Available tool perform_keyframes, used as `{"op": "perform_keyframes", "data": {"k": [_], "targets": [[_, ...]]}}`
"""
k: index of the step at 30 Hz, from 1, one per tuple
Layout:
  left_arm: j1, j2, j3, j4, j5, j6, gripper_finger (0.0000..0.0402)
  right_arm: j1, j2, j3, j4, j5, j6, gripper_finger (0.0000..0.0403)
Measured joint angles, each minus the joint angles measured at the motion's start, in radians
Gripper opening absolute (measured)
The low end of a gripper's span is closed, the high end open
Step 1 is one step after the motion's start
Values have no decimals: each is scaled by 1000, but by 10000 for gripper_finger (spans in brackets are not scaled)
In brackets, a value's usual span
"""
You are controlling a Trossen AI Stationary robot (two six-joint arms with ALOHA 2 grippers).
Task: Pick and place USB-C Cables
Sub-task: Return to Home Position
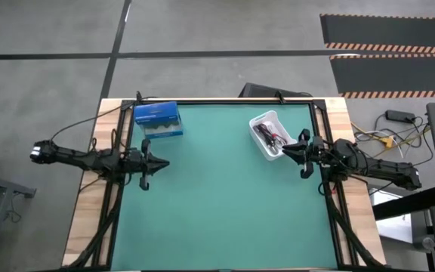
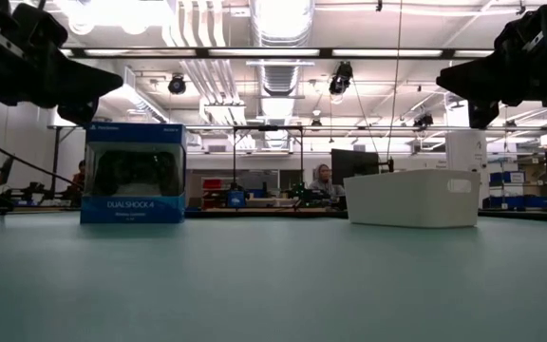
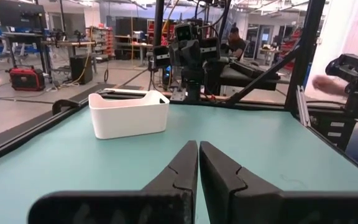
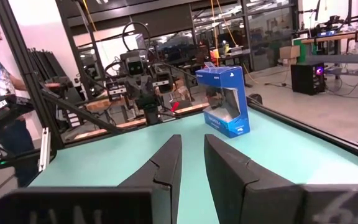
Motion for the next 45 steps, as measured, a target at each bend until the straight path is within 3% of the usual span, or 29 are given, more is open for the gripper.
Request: {"op": "perform_keyframes", "data": {"k": [45], "targets": [[0,48,0,0,1,0,2,0,0,0,0,0,0,59]]}}
